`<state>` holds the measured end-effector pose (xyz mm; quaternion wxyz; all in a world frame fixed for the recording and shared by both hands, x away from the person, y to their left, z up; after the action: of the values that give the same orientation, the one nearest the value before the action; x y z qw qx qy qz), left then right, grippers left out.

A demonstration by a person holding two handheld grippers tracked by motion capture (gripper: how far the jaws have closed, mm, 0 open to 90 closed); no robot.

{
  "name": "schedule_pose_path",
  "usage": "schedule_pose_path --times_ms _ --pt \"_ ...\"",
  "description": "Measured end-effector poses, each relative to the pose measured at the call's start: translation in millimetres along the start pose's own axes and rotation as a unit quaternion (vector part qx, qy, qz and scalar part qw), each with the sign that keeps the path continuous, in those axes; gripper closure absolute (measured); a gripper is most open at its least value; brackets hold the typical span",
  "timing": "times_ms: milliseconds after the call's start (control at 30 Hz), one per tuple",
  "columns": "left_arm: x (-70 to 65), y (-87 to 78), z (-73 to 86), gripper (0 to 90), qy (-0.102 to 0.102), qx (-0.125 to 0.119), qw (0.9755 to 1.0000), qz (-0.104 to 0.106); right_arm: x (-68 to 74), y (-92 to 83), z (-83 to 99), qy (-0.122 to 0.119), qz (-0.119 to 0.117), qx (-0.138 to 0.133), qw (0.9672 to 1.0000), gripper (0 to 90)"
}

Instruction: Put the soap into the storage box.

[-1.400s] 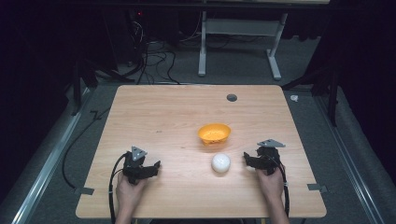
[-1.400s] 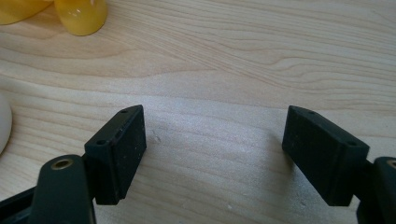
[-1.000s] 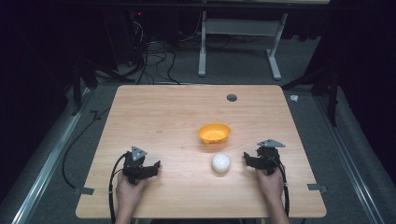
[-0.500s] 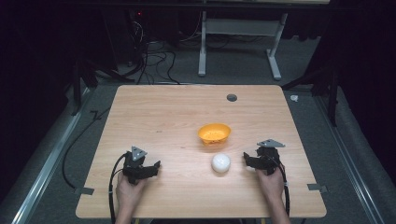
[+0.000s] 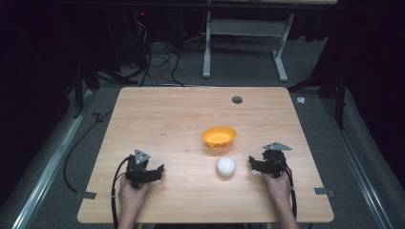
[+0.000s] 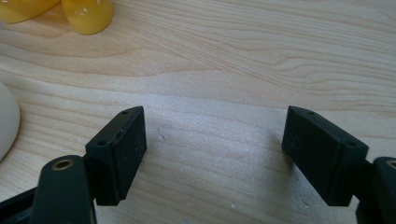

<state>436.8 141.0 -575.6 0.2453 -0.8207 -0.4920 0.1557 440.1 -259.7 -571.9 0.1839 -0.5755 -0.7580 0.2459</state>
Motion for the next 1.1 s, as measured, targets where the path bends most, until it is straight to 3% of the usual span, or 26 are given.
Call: schedule_pose_path --times_ms 267,533,633,1100 --pt "-0.1 0.1 0.0 20.4 0.0 0.0 1.0 -0.001 -0.1 -8.4 -5.5 0.018 -0.013 -0.017 0.9996 23.6" --pt "0.0 0.2 0.0 20.4 0.0 -0.001 1.0 -0.001 6.0 -13.5 -8.2 0.019 -0.025 -0.023 0.9992 23.5" --pt "0.0 0.1 0.0 20.4 0.0 -0.001 1.0 -0.001 9.5 -16.0 -10.2 0.009 -0.024 -0.026 0.9993 23.6" --pt "0.0 0.2 0.0 20.4 0.0 -0.001 1.0 -0.001 38.4 -26.5 -19.6 -0.011 -0.069 -0.041 0.9967 23.7"
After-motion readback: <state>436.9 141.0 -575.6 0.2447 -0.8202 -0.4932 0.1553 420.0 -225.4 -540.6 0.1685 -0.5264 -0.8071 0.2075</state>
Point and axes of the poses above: each handheld gripper's, and its own axes: y roughly forward along the jaws, z roughly out of its underside, x roughly to its left, the point moved 10 cm from there along y, roughly forward along the jaws, and after that the axes turned 9 degrees about -x, right-handed, at the moved point
